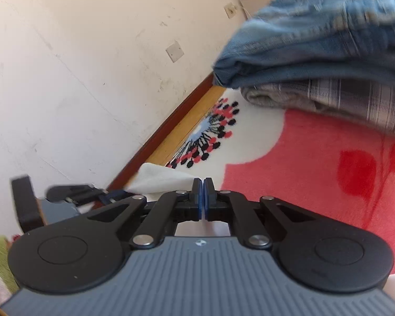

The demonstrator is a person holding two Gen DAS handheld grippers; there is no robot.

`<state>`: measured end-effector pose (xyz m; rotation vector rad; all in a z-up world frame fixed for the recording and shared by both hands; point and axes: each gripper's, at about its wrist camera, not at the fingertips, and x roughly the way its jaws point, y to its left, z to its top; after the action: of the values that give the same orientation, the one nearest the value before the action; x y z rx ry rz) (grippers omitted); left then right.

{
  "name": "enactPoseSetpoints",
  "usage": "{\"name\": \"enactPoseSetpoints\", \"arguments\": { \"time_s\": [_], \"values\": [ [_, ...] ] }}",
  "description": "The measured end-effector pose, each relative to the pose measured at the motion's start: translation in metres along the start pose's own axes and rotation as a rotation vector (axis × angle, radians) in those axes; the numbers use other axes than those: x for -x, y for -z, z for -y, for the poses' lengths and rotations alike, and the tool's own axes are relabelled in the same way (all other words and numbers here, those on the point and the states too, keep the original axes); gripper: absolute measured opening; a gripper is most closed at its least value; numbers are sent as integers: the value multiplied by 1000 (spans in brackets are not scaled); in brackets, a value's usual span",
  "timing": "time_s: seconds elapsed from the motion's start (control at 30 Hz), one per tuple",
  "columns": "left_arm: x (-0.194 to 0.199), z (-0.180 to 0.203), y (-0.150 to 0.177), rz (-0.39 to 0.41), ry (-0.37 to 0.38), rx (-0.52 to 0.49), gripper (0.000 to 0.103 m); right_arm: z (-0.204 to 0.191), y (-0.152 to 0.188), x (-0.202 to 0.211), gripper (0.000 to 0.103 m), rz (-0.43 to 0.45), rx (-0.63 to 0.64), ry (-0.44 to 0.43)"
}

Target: Fold clothes

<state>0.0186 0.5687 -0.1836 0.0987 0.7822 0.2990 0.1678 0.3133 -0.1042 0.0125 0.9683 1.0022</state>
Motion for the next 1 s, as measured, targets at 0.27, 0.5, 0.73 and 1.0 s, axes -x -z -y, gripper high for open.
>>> {"name": "enactPoseSetpoints", "arguments": {
  "time_s": [0.27, 0.5, 0.73, 1.0],
  "values": [
    [108, -36, -26, 72, 15, -21, 1, -32, 5, 38, 0, 39, 191, -134],
    [185, -34, -53, 24, 98, -303, 1, -46, 19, 75, 0, 51, 282, -279],
    [124, -29, -79, -70, 125, -333, 1, -45, 21, 63, 0, 40, 281, -250],
    [-22, -40, -71, -278, -23, -145, 39, 7, 2, -12, 0, 25, 100, 43]
  ]
}}
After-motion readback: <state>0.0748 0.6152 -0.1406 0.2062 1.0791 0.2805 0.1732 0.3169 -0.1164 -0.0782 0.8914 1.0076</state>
